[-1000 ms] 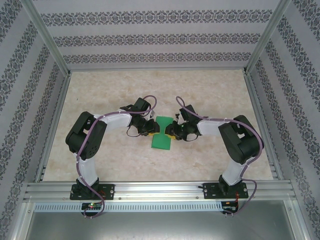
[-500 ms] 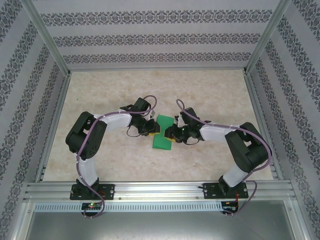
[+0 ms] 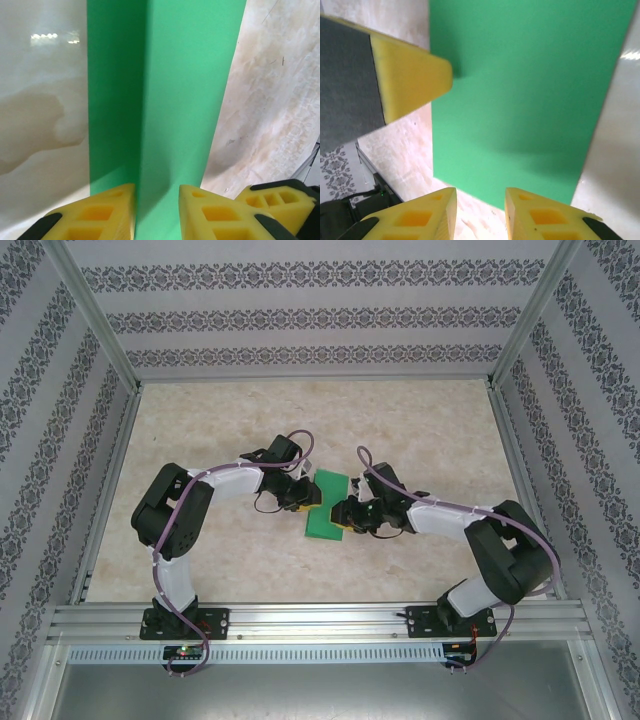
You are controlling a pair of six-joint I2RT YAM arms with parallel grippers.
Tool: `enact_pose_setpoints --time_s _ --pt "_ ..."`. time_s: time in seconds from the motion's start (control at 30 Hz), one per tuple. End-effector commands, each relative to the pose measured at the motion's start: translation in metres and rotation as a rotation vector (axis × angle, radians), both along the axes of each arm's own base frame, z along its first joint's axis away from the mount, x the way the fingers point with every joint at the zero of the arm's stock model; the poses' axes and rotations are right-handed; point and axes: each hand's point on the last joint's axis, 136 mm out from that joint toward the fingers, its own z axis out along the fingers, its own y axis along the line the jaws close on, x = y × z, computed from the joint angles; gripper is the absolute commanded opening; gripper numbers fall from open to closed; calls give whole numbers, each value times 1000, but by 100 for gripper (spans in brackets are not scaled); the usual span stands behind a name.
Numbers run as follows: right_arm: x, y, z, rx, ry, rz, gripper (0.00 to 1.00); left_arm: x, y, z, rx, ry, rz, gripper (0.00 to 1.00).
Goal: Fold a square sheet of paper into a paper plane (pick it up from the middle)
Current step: Fold the square sheet of paper in half at the center of the table.
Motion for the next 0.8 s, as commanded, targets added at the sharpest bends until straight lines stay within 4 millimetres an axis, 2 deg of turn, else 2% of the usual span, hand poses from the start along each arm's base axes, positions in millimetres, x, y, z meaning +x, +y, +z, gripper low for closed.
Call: enact_pose_setpoints --time_s 0.0,0.13,0.2,0.33,0.53,0.67,0.77 --pt "-17 3 -18 9 65 25 32 2 -12 6 -45 -21 -12 29" --pt "-25 1 -39 -41 100 37 31 2 -12 7 -44 -20 -16 29" --pt "-24 -1 -36 -54 87 30 31 2 -13 7 -45 -21 -16 29" --pt "-14 -5 0 -61 -33 40 36 4 -16 9 -57 -22 -16 29" --pt "4 -20 41 -229 -332 69 47 5 -23 17 -90 -23 -11 26" --pt "4 -22 52 -466 -604 150 51 4 -28 22 -105 -22 -9 25" --pt "-3 -9 58 -555 -784 226 56 5 -30 27 -110 -29 -7 25"
